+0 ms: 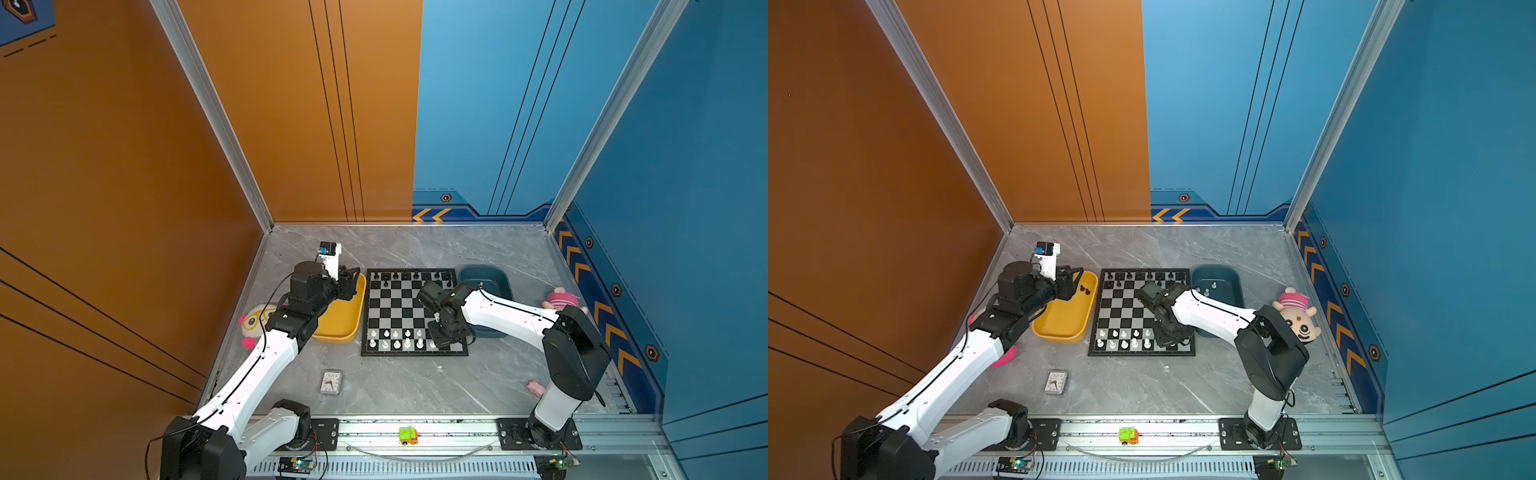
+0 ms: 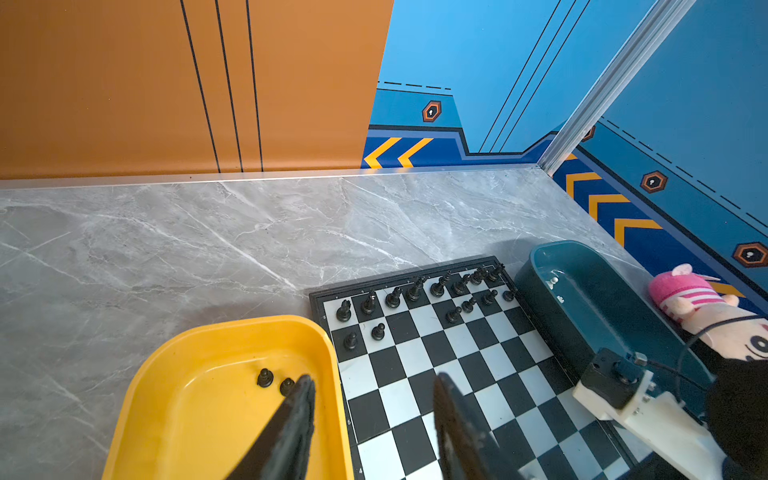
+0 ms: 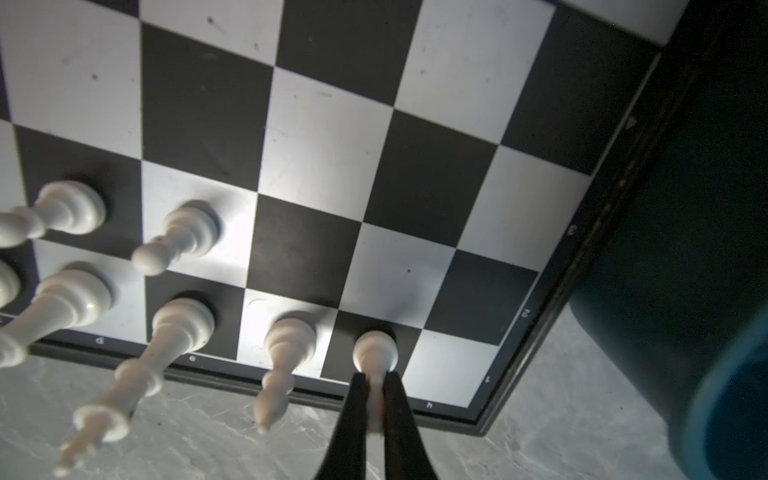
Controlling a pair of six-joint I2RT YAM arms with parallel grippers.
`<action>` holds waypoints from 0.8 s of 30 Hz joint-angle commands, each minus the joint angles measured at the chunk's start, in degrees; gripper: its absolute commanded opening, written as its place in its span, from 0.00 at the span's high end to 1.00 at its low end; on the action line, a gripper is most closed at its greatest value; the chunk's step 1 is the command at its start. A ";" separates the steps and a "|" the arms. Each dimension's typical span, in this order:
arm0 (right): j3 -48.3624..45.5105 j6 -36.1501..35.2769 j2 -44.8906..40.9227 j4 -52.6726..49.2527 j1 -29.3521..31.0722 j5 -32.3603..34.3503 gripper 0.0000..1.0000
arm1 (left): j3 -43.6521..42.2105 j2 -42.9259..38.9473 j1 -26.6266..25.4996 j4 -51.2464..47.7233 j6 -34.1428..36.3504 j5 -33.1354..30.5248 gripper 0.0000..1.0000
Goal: Set up the chess pieces on the board
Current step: 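Lower the white piece onto a near-row square and open the right gripper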
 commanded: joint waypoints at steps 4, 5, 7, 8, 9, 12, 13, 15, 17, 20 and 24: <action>-1.67 1.27 1.11 0.87 0.31 -1.42 1.00 | -0.69 -0.68 -0.53 -0.53 1.09 -1.13 0.52; -1.72 1.28 1.07 0.82 0.34 -1.45 1.00 | -0.65 -0.73 -0.55 -0.53 1.09 -1.09 0.52; -1.78 1.31 1.11 0.82 0.40 -1.53 1.00 | -0.70 -0.76 -0.62 -0.53 1.09 -1.13 0.52; -1.87 1.37 1.07 0.66 0.37 -1.52 1.00 | -0.64 -0.76 -0.62 -0.53 1.09 -1.13 0.52; -1.84 1.37 1.07 0.63 0.37 -1.51 1.00 | -0.63 -0.77 -0.62 -0.53 1.09 -1.12 0.52; -1.88 1.46 0.85 0.40 0.49 -1.39 0.91 | -0.64 -0.79 -0.70 -0.58 1.17 -1.20 0.52; -1.89 1.46 0.75 0.33 0.58 -1.35 0.89 | -0.68 -0.79 -0.71 -0.62 1.16 -1.22 0.52; -1.76 1.55 0.37 0.15 0.59 -1.28 0.84 | -0.65 -0.69 -0.69 -0.60 1.16 -1.20 0.52; -1.63 1.72 -0.06 -0.05 0.58 -0.98 0.79 | -0.61 -0.69 -0.71 -0.62 1.18 -1.22 0.52; -1.12 1.99 -0.84 -0.74 0.60 -0.43 0.75 | -0.60 -0.69 -0.69 -0.62 1.18 -1.17 0.52; 0.00 2.16 -2.73 -2.18 0.57 1.18 0.73 | -0.60 -0.94 -0.88 -0.71 1.17 -1.09 0.52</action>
